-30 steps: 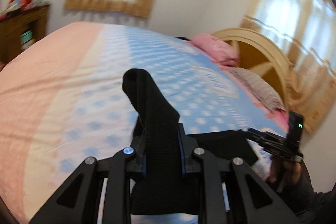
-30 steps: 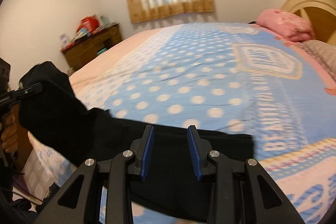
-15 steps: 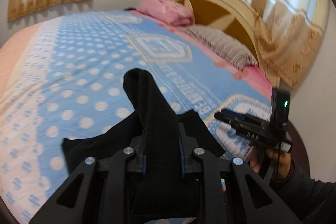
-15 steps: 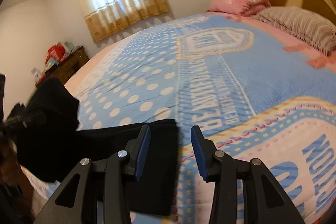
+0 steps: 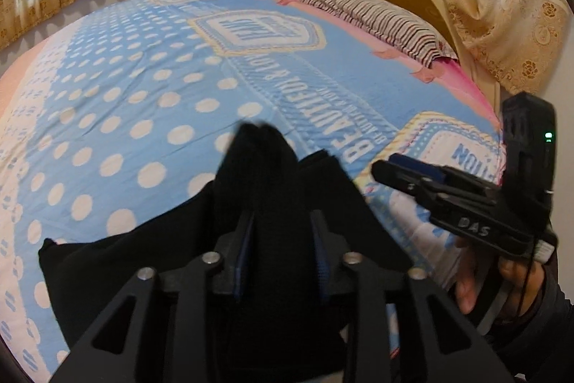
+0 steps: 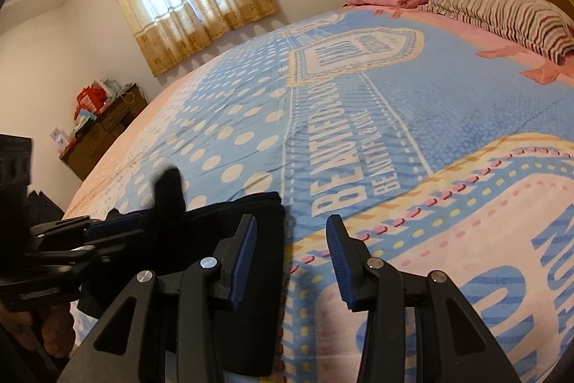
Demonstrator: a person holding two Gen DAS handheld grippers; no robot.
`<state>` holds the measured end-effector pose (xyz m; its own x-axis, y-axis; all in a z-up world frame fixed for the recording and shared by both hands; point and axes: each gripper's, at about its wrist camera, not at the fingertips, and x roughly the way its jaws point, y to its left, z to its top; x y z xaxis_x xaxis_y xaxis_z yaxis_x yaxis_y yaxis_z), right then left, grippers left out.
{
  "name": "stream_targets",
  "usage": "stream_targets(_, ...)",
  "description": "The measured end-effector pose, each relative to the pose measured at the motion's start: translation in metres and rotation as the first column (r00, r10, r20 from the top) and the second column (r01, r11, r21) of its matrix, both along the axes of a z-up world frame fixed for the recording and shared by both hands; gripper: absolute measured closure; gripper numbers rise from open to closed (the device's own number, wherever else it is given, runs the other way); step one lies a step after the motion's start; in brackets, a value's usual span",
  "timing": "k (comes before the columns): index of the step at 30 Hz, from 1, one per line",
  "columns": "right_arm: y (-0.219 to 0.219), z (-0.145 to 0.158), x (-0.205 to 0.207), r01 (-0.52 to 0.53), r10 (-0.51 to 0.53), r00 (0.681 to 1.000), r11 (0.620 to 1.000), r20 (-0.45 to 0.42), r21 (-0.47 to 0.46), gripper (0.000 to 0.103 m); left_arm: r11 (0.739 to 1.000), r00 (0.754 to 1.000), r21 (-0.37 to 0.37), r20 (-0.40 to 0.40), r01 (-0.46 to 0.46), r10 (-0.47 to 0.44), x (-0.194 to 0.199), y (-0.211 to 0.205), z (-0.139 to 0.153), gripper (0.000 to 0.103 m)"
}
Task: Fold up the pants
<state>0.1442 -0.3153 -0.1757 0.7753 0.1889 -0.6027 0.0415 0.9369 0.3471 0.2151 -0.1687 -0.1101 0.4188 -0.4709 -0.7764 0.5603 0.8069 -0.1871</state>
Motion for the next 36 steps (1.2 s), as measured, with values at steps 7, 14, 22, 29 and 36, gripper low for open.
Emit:
stream_targets(7,-0.010,0.001,-0.005,-0.016,0.014,1.000,0.994,0.018,0.110,0.052,1.000,0.990,-0.019,0.142,-0.006,0.008,-0.013,0.018,0.027,0.041)
stream_targets(14,0.038,0.016,-0.008,-0.155,0.156,0.988,0.984,-0.004,0.089,0.045,0.984,0.973,0.017,0.155,-0.178,0.174,-0.003,0.083,0.007,0.031)
stream_targets(22,0.069,-0.017,0.006,-0.210,0.213,0.963,0.977,-0.166,0.035,0.055,0.937,0.935,0.060,0.110,-0.345,0.337,0.010,0.138,-0.033,0.025)
stream_targets(29,0.066,-0.002,-0.001,-0.214,0.217,0.967,0.976,-0.130,0.038,0.088,0.933,0.931,0.027,0.081,-0.358,0.355,0.011,0.146,-0.044,0.016)
stream_targets(36,0.047,-0.002,-0.005,-0.159,0.158,0.973,0.987,-0.167,0.005,0.088,0.935,0.931,0.043,0.119,-0.352,0.345,0.013,0.144,-0.042,0.009)
